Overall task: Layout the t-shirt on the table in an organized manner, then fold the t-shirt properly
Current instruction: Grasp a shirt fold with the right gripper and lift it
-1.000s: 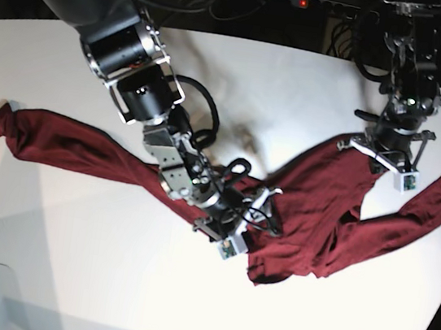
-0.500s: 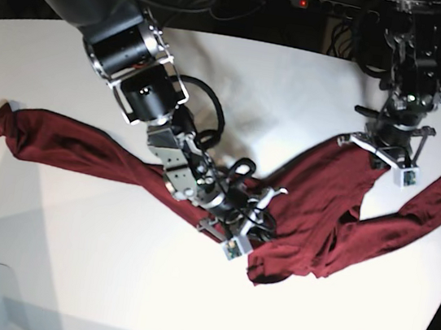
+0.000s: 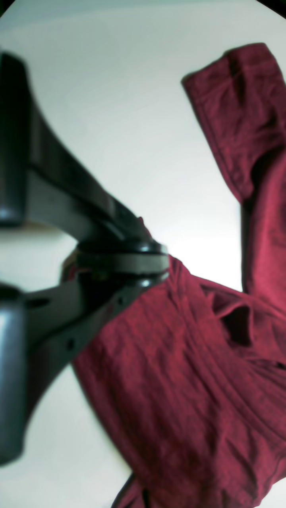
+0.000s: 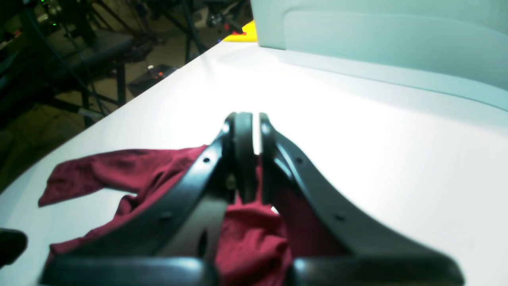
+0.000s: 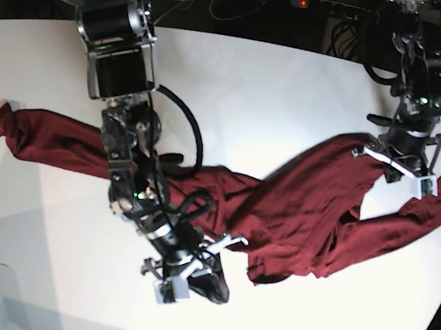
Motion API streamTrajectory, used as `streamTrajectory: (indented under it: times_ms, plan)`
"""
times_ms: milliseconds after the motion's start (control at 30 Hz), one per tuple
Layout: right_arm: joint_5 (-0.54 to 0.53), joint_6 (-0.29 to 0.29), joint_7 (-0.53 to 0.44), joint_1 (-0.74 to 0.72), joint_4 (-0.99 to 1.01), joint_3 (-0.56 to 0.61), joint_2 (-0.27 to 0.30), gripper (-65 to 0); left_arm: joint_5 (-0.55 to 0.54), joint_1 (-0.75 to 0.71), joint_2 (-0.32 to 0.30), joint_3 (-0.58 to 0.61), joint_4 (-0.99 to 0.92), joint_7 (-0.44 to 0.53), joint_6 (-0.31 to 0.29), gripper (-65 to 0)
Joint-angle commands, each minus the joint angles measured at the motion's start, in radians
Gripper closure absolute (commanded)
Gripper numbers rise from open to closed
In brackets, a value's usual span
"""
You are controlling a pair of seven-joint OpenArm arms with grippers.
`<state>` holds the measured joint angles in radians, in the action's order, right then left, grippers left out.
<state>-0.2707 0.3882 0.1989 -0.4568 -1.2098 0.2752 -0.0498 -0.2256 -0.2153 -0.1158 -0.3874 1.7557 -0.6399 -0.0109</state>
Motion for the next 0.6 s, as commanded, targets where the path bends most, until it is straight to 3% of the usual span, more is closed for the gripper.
streamTrajectory:
  times_ms: [0,100,200,267,467,567]
  plan:
    - [-0.008,0.008,-0.008,-0.023,0.014,0.005,-0.012,-5.5,-0.001,0.011,-0.008,-0.003,0.016,0.021,-0.001,0.0]
    - [-0.008,0.008,-0.016,-0.024,0.098,0.046,-0.026,-15.3,-0.001,0.011,-0.006,-0.003,0.016,0.021,-0.001,0.0]
    - [-0.008,0.005,-0.016,-0.027,0.189,0.063,-0.060,-29.4,-0.001,0.007,-0.008,-0.003,0.017,0.021,-0.001,0.0]
    - [-0.008,0.005,-0.017,-0.027,0.221,0.065,-0.075,-34.5,-0.001,0.007,-0.009,-0.003,0.016,0.021,-0.001,0.0]
    - [-0.008,0.005,-0.026,-0.029,0.298,0.065,-0.104,-34.3,-0.001,0.004,-0.009,-0.003,0.017,0.021,-0.001,0.0]
    - [-0.008,0.005,-0.092,-0.029,0.342,0.065,-0.106,-34.3,-0.001,0.004,-0.009,-0.003,0.016,0.021,-0.001,0.0]
